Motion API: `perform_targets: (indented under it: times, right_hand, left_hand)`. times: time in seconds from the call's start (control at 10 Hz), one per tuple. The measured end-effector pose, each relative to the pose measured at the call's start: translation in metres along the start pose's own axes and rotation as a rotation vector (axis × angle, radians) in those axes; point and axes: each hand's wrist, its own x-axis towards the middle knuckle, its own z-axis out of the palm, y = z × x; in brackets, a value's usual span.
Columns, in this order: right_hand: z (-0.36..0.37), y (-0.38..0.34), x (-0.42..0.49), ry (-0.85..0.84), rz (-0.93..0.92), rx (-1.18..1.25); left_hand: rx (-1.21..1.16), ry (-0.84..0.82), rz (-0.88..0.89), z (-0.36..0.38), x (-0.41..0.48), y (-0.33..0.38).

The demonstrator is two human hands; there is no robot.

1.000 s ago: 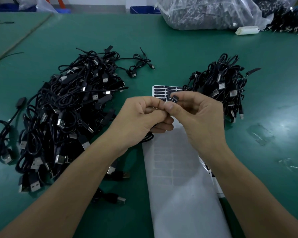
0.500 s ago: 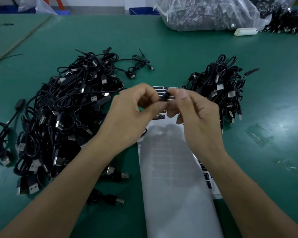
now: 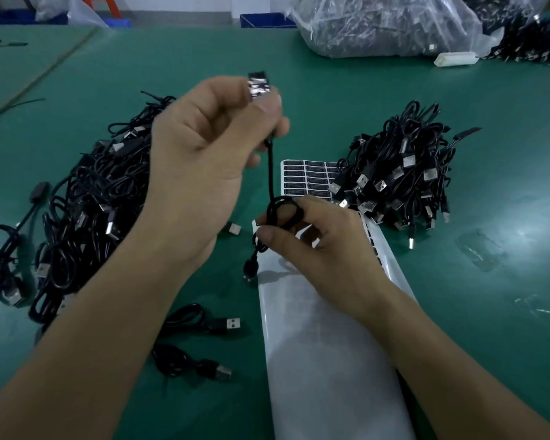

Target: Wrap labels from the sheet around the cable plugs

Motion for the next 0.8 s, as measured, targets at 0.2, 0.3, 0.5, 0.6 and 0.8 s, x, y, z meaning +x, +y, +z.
perform_targets:
  times: [0.2, 0.3, 0.5, 0.6, 0.8]
  right_hand:
    - [-0.009, -0.004, 0.003, 0.108, 0.019, 0.124]
    - [-0.022, -0.006, 0.009, 0.3, 0.018, 0.077]
    - [-0.098, -0.016, 0.045, 0.772, -0.031, -0.249]
    - [-0.133, -0.02, 0.063, 0.795, 0.044, -0.356]
    - [-0.152, -0.004, 0.079, 0.633, 0.183, -0.51]
  left_hand:
    - [-0.04, 0.268, -0.072, -0.008, 0.004, -0.001]
    - [-0.071, 0.332, -0.192, -0.011, 0.007, -0.005]
    - [-0.009, 0.291, -0.292, -0.011, 0.007, -0.015]
    - [0.011, 0.265, -0.296, -0.011, 0.007, -0.019]
    - [0.052, 0.206, -0.331, -0.007, 0.005, -0.022]
